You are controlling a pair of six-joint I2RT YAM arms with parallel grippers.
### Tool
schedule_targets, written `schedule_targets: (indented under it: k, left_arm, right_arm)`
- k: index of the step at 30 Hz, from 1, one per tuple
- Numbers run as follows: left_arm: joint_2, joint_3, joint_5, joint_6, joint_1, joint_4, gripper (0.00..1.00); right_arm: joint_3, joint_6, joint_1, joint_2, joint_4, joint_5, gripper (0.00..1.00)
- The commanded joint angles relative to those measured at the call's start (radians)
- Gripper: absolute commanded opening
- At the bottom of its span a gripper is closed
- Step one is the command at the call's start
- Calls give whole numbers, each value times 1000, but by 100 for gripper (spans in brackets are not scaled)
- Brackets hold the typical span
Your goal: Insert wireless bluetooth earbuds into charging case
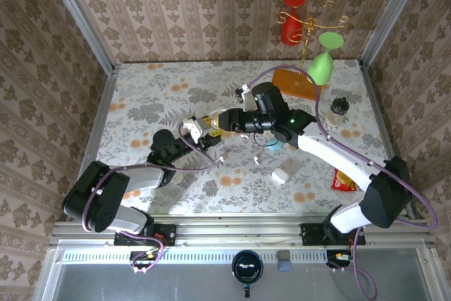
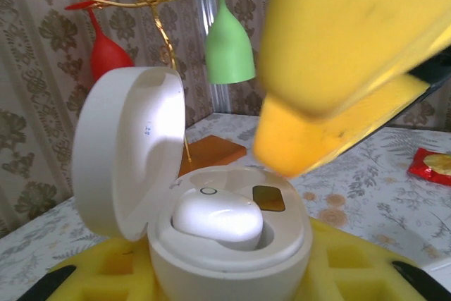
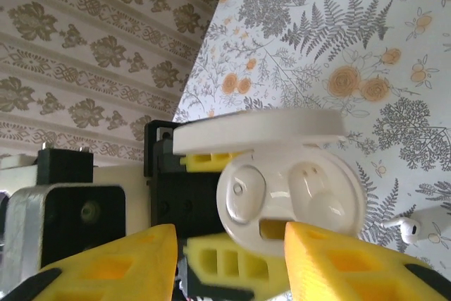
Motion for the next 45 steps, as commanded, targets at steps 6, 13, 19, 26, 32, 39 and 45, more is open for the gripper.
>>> schedule_targets:
  k: [6, 13, 19, 26, 32, 39, 45]
  left_arm:
    - [-117, -68, -26, -52, 92, 51, 31]
    - [-321, -132, -39, -74, 175, -63, 32]
    - [-520, -139, -44, -35, 176, -273, 32]
    - [-649, -150, -44, -38, 165, -399, 32]
    - [-651, -155, -44, -42, 161, -395, 32]
    - [-641, -155, -35, -42, 161, -396, 32]
    - [-640, -160, -40, -40, 159, -398, 32]
  right_arm:
    - [-88, -39, -30, -113, 25, 208, 48]
    - [-20, -59, -65, 108, 4, 209, 49]
    - [145, -95, -80, 381, -46, 137, 51]
    - [388, -146, -90, 669, -156, 95, 51]
    - [568, -188, -104, 836, -250, 82, 51]
    - [716, -243, -110, 960, -370, 92, 52]
    - [701, -270, -110, 953, -411, 62, 50]
